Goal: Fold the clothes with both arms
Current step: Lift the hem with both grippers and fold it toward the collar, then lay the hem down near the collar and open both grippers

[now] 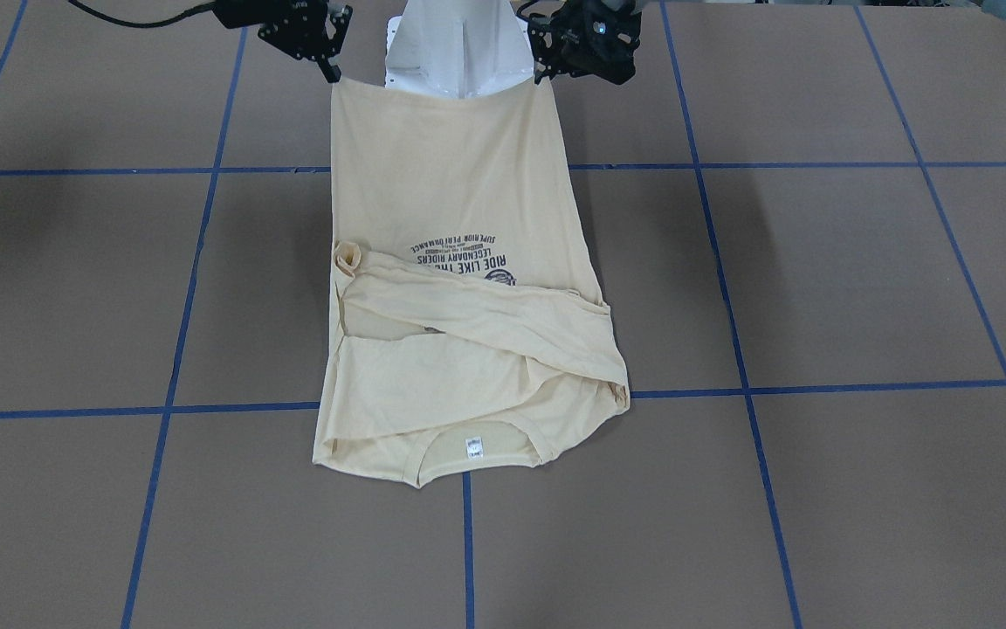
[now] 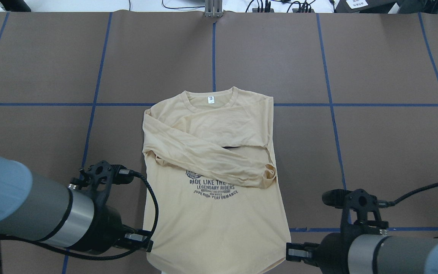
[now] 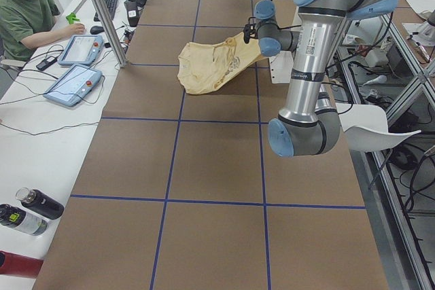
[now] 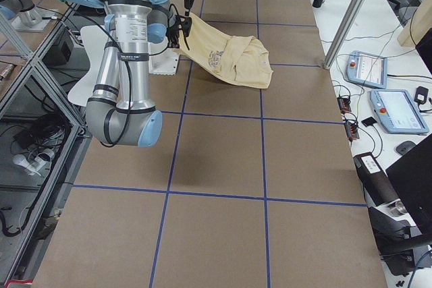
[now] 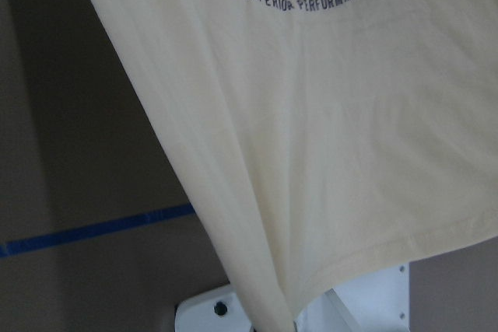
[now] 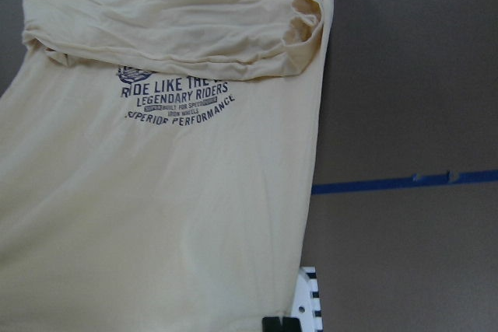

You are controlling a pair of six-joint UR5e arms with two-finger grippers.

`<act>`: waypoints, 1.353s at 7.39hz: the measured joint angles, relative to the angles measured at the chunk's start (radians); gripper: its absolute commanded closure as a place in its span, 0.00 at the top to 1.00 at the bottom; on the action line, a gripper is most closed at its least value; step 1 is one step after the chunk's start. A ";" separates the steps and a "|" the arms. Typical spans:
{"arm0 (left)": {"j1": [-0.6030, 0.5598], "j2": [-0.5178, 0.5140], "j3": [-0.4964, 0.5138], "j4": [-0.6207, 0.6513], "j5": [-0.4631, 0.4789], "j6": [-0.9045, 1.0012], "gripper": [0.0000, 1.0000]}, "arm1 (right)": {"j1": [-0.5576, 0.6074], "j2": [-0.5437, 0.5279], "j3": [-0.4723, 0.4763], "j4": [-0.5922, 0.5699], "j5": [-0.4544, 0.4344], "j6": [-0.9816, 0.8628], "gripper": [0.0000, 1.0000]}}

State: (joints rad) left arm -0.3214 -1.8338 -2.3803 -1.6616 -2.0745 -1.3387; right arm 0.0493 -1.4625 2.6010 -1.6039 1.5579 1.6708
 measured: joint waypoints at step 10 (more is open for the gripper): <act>-0.297 -0.225 0.389 0.128 0.220 0.067 0.00 | 0.525 0.391 -0.542 -0.066 0.098 -0.155 0.00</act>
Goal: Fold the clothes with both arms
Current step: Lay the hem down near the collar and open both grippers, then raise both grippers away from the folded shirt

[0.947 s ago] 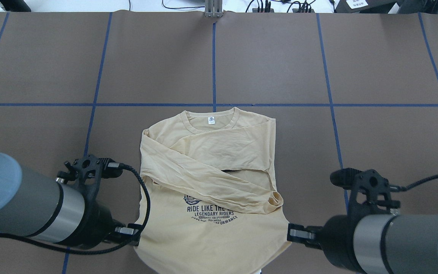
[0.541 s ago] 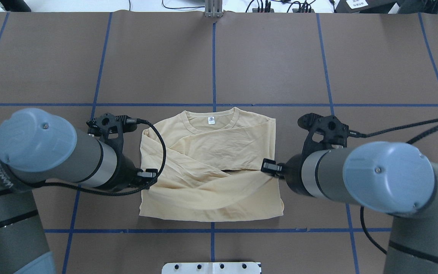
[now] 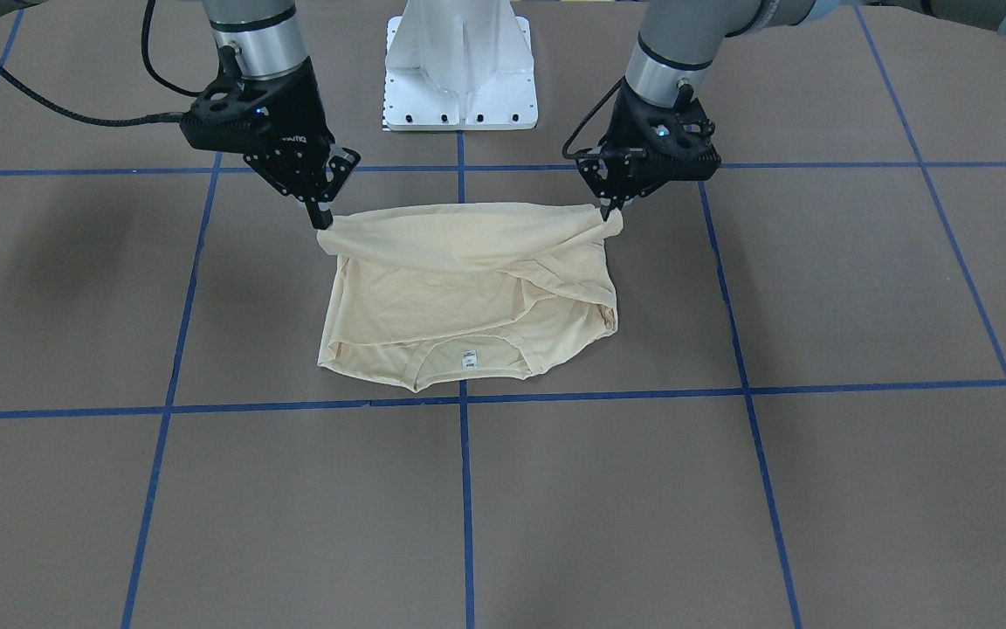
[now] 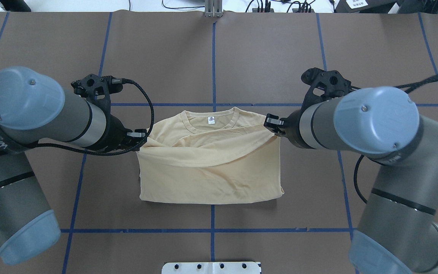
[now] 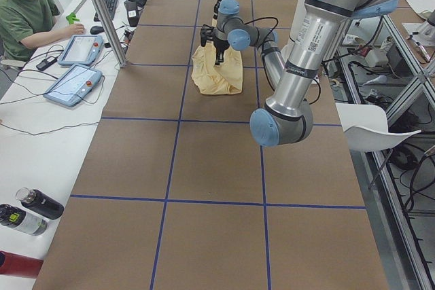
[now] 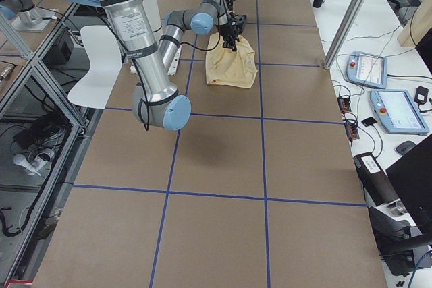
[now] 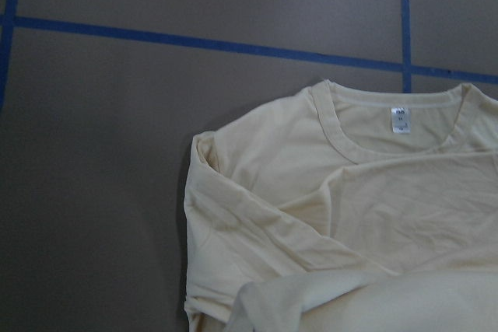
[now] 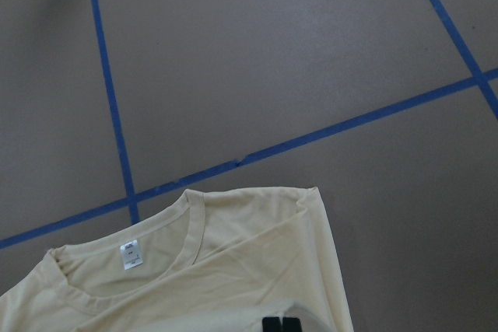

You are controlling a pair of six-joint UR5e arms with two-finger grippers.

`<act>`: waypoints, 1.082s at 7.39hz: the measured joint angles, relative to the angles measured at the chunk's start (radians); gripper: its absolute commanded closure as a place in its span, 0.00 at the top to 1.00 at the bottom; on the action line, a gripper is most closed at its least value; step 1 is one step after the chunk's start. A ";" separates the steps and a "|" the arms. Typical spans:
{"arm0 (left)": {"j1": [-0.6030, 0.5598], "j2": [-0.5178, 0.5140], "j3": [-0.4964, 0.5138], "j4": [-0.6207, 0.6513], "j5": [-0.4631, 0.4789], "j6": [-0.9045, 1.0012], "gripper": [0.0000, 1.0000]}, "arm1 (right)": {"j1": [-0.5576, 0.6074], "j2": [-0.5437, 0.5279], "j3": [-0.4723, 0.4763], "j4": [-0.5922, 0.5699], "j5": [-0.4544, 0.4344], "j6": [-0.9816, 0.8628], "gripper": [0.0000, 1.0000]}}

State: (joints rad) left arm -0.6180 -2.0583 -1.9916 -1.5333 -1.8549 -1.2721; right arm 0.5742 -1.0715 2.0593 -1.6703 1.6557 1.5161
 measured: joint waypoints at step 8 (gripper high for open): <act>-0.013 0.006 0.276 -0.312 0.043 0.183 1.00 | 0.085 0.011 -0.353 0.319 0.083 -0.087 1.00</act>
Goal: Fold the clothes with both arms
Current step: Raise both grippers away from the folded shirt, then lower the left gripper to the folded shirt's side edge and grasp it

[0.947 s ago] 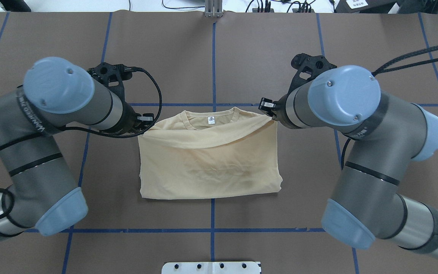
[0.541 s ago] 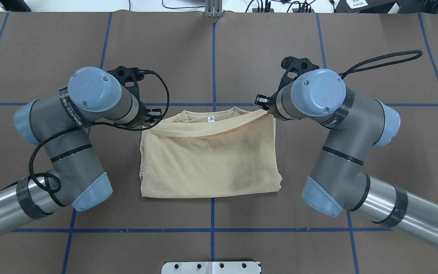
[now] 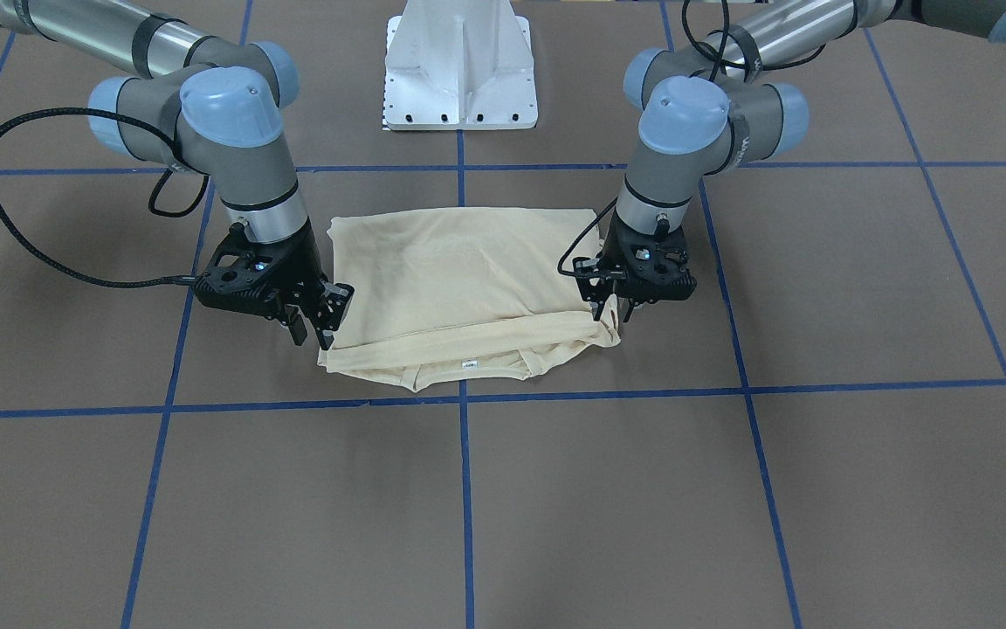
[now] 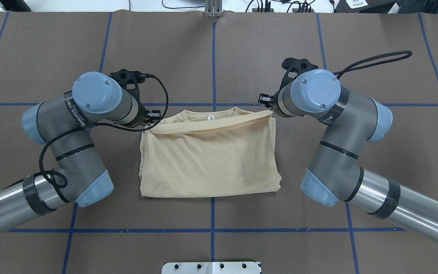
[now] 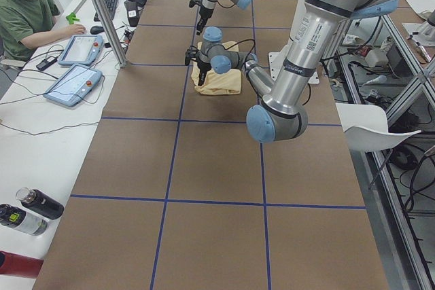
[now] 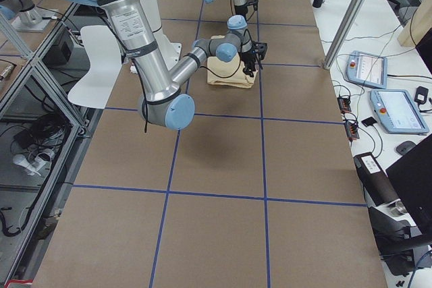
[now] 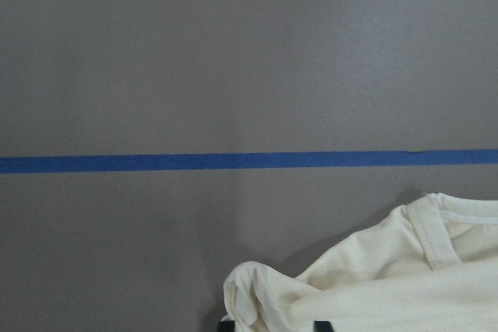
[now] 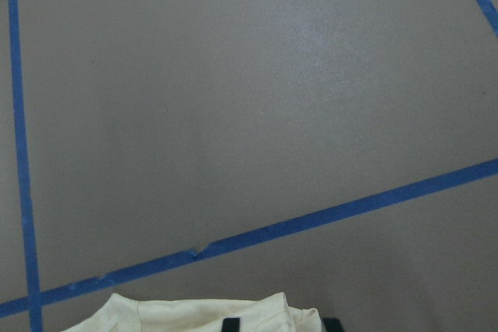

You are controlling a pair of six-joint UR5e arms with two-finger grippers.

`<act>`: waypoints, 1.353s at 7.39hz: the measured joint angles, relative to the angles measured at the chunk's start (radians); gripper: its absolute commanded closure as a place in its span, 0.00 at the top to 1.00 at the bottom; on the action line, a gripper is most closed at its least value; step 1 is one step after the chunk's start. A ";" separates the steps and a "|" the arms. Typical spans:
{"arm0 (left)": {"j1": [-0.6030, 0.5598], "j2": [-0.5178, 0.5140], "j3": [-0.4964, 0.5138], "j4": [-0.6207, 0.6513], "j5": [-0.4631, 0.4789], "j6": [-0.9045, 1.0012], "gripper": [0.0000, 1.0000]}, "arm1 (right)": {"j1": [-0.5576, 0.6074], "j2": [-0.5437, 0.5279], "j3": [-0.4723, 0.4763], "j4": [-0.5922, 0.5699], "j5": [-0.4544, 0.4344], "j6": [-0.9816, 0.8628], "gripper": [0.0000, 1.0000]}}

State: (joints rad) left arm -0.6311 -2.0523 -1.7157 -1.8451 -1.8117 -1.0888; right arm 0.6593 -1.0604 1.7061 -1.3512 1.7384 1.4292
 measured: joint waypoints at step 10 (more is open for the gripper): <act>0.224 0.212 -0.112 -0.225 -0.069 -0.138 0.35 | 0.003 -0.004 0.009 0.001 0.031 -0.009 1.00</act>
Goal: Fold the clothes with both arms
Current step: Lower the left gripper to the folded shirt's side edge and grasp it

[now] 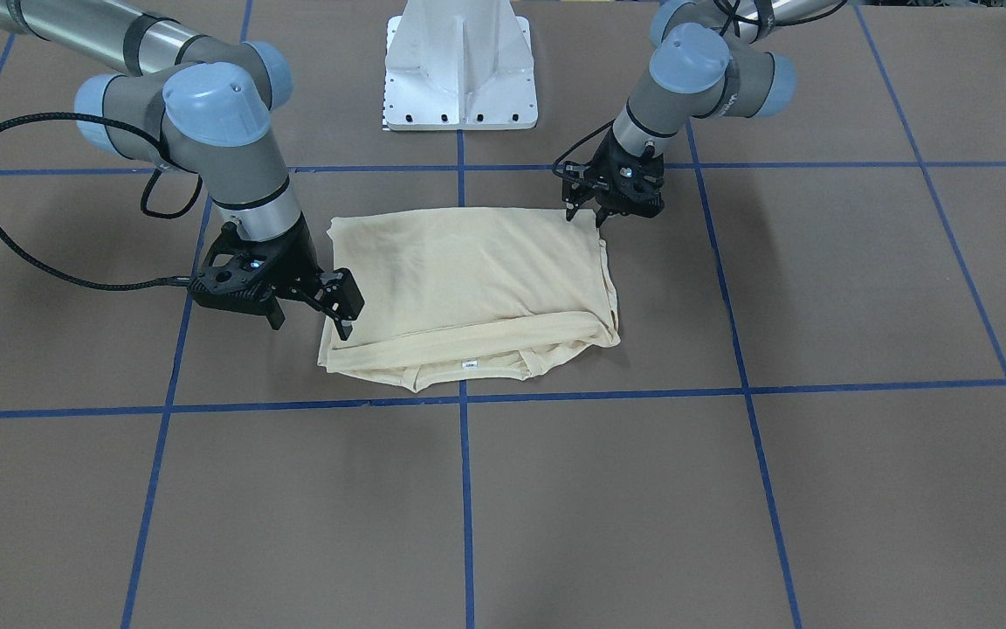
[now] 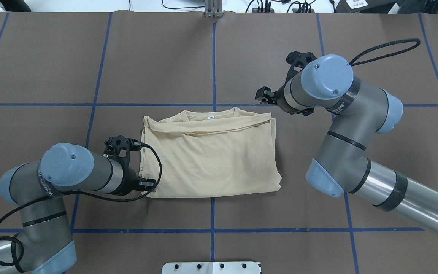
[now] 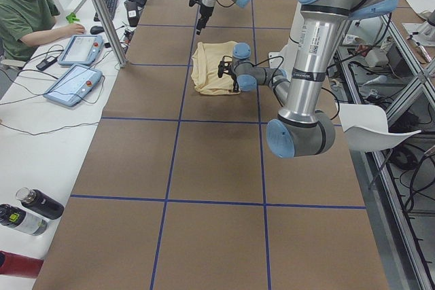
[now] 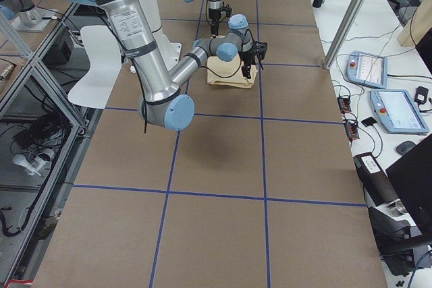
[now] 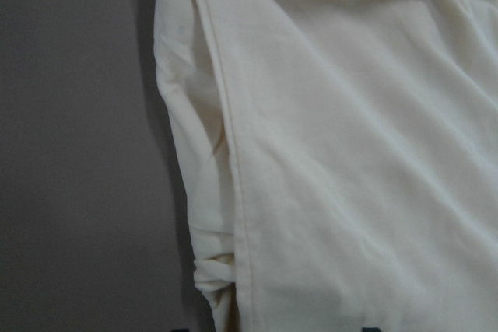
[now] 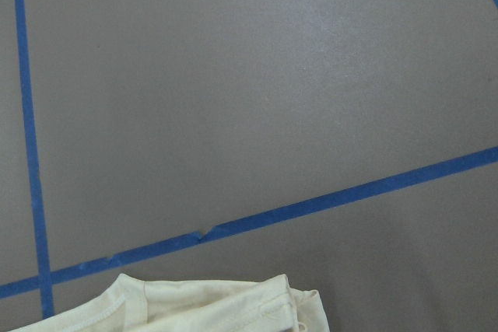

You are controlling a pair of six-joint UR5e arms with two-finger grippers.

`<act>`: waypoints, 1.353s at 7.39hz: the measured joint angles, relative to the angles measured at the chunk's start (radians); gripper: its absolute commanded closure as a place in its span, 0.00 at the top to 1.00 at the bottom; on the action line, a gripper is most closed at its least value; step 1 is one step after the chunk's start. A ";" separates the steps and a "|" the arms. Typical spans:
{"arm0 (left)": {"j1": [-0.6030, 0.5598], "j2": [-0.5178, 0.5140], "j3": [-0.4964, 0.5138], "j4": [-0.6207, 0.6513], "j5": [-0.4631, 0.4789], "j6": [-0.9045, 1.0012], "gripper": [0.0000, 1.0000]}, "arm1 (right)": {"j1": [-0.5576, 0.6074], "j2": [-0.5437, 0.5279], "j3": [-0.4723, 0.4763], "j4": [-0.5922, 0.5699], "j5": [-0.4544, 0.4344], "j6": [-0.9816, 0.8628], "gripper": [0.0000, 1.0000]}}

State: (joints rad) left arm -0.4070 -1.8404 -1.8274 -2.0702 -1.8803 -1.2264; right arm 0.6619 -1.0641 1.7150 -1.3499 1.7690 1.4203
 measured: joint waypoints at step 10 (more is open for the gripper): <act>-0.117 0.034 0.003 0.035 0.008 0.099 0.00 | -0.014 0.003 -0.001 0.000 -0.007 0.007 1.00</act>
State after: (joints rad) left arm -0.5235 -1.8061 -1.8248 -2.0356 -1.8723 -1.1277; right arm 0.6476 -1.0613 1.7139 -1.3499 1.7620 1.4270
